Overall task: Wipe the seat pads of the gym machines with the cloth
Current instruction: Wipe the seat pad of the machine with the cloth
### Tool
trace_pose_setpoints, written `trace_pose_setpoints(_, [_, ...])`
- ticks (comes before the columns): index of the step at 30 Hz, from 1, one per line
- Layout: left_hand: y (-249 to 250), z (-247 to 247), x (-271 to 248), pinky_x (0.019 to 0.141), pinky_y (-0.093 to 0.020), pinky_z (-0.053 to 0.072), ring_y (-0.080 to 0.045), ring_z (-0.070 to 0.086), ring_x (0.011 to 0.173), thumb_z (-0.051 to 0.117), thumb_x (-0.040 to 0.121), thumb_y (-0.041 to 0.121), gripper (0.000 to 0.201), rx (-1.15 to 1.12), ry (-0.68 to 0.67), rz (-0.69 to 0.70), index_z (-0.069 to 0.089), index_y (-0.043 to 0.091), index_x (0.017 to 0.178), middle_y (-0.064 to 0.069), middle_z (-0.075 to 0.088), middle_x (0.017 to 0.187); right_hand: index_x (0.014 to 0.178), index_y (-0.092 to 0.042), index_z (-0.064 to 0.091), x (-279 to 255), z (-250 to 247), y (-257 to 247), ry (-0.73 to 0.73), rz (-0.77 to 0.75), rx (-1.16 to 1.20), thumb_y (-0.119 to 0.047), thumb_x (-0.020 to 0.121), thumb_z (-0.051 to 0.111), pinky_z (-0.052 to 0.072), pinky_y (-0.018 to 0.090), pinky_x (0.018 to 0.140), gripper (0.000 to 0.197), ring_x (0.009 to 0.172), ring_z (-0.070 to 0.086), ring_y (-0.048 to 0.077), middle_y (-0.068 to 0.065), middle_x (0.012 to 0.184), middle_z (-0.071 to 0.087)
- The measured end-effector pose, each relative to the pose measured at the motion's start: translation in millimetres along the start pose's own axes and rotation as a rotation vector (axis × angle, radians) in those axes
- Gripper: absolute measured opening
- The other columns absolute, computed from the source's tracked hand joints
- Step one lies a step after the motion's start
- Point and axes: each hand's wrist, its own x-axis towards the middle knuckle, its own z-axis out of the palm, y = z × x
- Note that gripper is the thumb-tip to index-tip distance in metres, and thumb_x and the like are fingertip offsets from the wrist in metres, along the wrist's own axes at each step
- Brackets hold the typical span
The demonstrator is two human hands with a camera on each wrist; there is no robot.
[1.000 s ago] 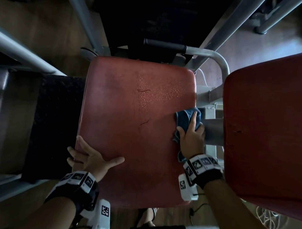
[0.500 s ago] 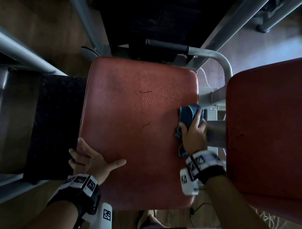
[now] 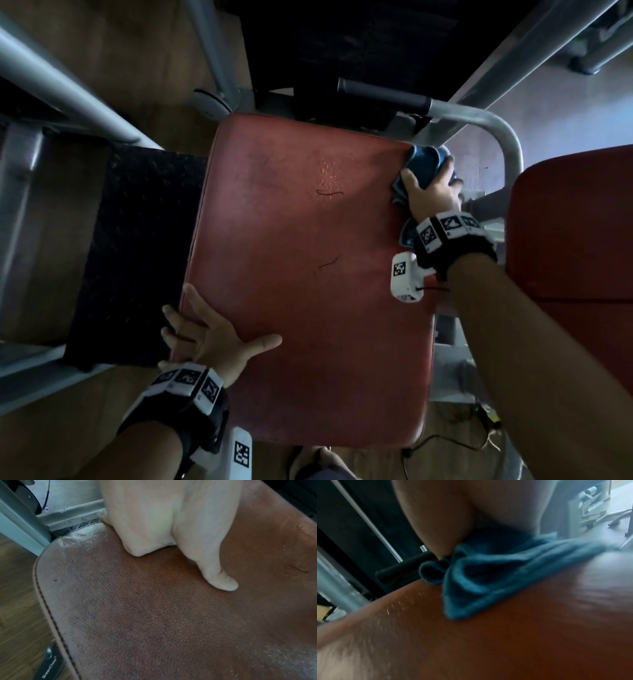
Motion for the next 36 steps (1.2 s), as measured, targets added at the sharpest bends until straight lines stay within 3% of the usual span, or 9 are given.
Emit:
trace_pose_setpoints(5, [-1,-1,1,0.111,-0.068,0.009,-0.044,-0.01,0.144,0.076,0.032,0.078,0.165,0.007,0.008,-0.003,-0.05,0.035,0.129,-0.016,-0.035,0.151,0.154,-0.025,0.003,-33,4,36,0.005,-0.118,0.009,-0.063,0.089,0.045,0.044,0.056,0.095,0.086,0.115,0.05,0.046,0.022,0.137,0.038])
trace_pose_setpoints(9, [0,1,0,0.111,-0.068,0.009,-0.045,-0.01,0.143,0.078,0.032,0.076,0.165,-0.001,0.015,0.003,-0.049,0.035,0.13,-0.017,-0.034,0.151,0.154,-0.019,0.005,-20,9,17,0.088,-0.063,-0.053,-0.066,0.09,0.037,0.044,0.052,0.089,0.086,0.115,0.05,0.045,0.021,0.137,0.038])
trace_pose_setpoints(12, [0,2,-1,0.112,-0.067,0.008,-0.045,-0.01,0.143,0.077,0.031,0.077,0.165,-0.003,0.025,0.01,-0.048,0.036,0.13,-0.018,-0.033,0.151,0.155,-0.02,0.005,-6,6,4,0.069,-0.058,-0.063,-0.061,0.093,0.037,0.04,0.05,0.094,0.081,0.125,0.04,0.042,0.018,0.147,0.029])
trace_pose_setpoints(17, [-1,2,-2,0.112,-0.067,0.008,-0.046,-0.01,0.143,0.076,0.03,0.078,0.165,-0.011,0.037,0.031,-0.049,0.037,0.129,-0.017,-0.034,0.151,0.154,-0.029,0.009,0,4,14,0.052,-0.225,0.007,-0.053,0.096,0.041,0.034,0.053,0.102,0.071,0.136,0.026,0.041,0.015,0.158,0.013])
trace_pose_setpoints(20, [-2,2,-1,0.111,-0.068,0.009,-0.044,-0.009,0.143,0.071,0.026,0.082,0.164,-0.004,0.037,0.028,-0.052,0.039,0.125,-0.016,-0.034,0.151,0.15,-0.042,0.016,16,-4,6,-0.065,-0.216,0.027,-0.064,0.092,0.035,0.024,0.052,0.111,0.065,0.141,0.017,0.033,0.002,0.16,0.008])
trace_pose_setpoints(25, [0,1,-3,0.11,-0.068,0.01,-0.044,-0.008,0.143,0.073,0.031,0.08,0.163,-0.001,0.024,0.022,-0.047,0.035,0.131,-0.017,-0.032,0.152,0.139,-0.04,0.037,33,-4,-35,-0.029,-0.459,-0.233,-0.063,0.092,0.028,0.019,0.051,0.11,0.053,0.135,0.028,0.03,-0.002,0.148,0.036])
trace_pose_setpoints(29, [-2,4,0,0.112,-0.068,0.009,-0.047,-0.009,0.143,0.074,0.026,0.079,0.164,-0.01,0.041,0.032,-0.049,0.039,0.128,-0.017,-0.034,0.151,0.142,-0.039,0.035,41,-3,-47,-0.079,-0.682,-0.334,-0.058,0.095,0.034,0.024,0.05,0.107,0.05,0.132,0.036,0.031,0.0,0.145,0.042])
trace_pose_setpoints(32, [-1,4,-1,0.112,-0.067,0.01,-0.047,-0.008,0.143,0.076,0.027,0.078,0.165,-0.009,0.051,0.026,-0.049,0.039,0.128,-0.018,-0.032,0.151,0.141,-0.041,0.035,56,-13,-40,-0.16,-0.697,-0.343,-0.058,0.095,0.036,0.027,0.05,0.108,0.049,0.133,0.036,0.031,0.0,0.146,0.041])
trace_pose_setpoints(36, [-1,3,0,0.112,-0.067,0.009,-0.047,-0.009,0.143,0.074,0.028,0.079,0.165,-0.015,0.033,0.027,-0.051,0.038,0.127,-0.019,-0.033,0.151,0.138,-0.039,0.04,65,-16,-47,-0.219,-0.577,-0.346,-0.056,0.095,0.035,0.027,0.052,0.108,0.046,0.133,0.037,0.034,0.001,0.146,0.041])
